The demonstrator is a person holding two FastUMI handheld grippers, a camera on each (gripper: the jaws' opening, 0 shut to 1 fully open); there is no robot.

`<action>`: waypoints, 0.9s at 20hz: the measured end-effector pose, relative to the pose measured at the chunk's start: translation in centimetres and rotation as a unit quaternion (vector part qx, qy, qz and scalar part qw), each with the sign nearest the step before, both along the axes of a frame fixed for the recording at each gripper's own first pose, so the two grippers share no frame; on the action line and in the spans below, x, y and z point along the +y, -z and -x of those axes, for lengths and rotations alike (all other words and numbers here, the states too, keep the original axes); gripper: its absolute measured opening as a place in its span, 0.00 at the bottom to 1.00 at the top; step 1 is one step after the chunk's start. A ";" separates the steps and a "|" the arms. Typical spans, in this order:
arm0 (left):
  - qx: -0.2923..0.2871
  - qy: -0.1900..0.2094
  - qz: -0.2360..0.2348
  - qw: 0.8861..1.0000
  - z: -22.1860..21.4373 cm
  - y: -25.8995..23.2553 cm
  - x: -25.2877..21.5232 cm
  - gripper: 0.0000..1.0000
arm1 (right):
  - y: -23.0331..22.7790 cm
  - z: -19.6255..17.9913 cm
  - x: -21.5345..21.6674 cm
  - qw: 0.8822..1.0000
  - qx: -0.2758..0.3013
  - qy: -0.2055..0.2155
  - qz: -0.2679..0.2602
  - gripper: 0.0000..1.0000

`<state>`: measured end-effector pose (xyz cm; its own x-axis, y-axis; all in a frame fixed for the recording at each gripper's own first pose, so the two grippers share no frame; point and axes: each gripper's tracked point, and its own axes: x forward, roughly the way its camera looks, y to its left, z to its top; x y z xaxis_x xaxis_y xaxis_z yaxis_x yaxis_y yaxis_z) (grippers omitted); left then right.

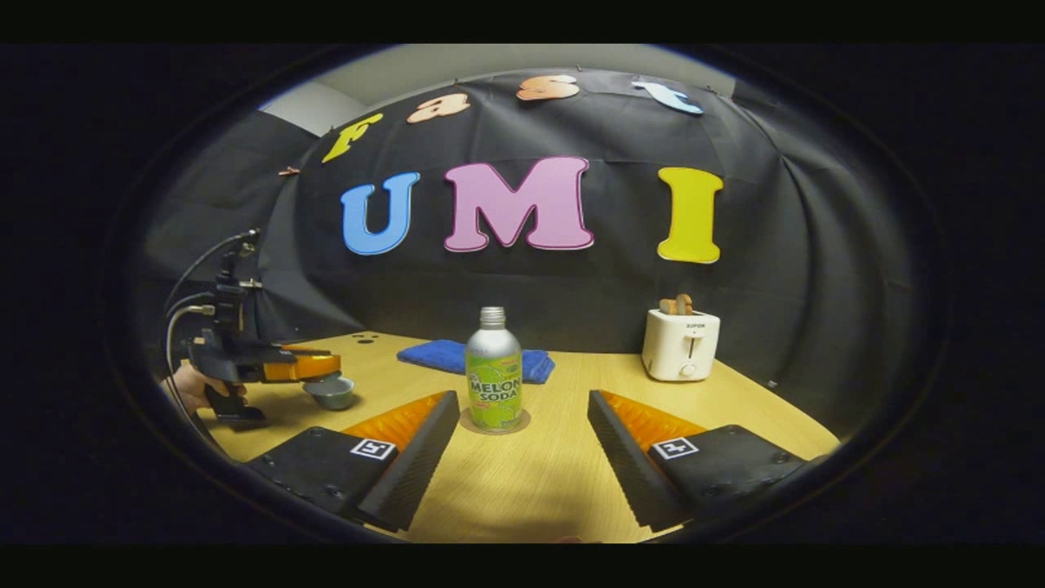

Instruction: Open the teacup lid with one hand, grasp the water bottle and pour water into the teacup with the other hand; after pouring, place the water bottle on the coaster and then close the teacup lid.

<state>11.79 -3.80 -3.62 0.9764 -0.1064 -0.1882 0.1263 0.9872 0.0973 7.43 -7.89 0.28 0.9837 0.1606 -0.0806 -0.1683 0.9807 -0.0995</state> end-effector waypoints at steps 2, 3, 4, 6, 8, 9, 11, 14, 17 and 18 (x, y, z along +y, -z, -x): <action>0.012 -0.001 -0.010 1.000 -0.4 0.7 -0.5 0.31 | -0.4 0.1 0.1 1.000 -0.006 -0.003 -0.001 0.98; 0.019 -0.001 -0.012 1.000 -0.5 1.1 -0.6 0.31 | -0.6 0.1 0.1 1.000 -0.006 -0.005 -0.002 0.98; 0.025 -0.003 -0.013 1.000 -0.6 1.4 -0.6 0.31 | -0.9 0.1 0.1 1.000 -0.008 -0.007 -0.003 0.98; 0.028 -0.011 -0.011 0.999 -0.7 1.8 -0.3 0.35 | -2.0 0.1 0.2 1.000 -0.016 -0.010 -0.002 0.98; 0.036 -0.022 -0.009 0.999 -0.6 2.4 0.1 0.33 | -3.2 0.0 0.3 1.000 -0.023 -0.013 0.001 0.98; 0.040 -0.024 -0.005 0.999 -0.5 2.7 0.3 0.34 | -3.9 -0.1 0.6 0.999 -0.027 -0.018 0.004 0.98; 0.039 -0.018 0.006 0.999 -0.4 2.6 -0.1 0.37 | -5.6 -0.1 1.1 0.999 -0.038 -0.028 0.016 0.98; 0.015 -0.024 0.002 1.000 0.3 0.8 -0.1 0.71 | -9.1 -0.2 2.1 0.996 -0.064 -0.043 0.052 0.98; -0.024 -0.029 -0.010 0.999 1.7 -1.7 -0.2 0.98 | -12.9 0.5 3.5 0.990 -0.087 -0.068 0.083 0.96; -0.040 -0.030 -0.012 0.999 2.3 -2.7 -0.2 0.97 | -14.0 0.6 3.9 0.989 -0.094 -0.076 0.086 0.97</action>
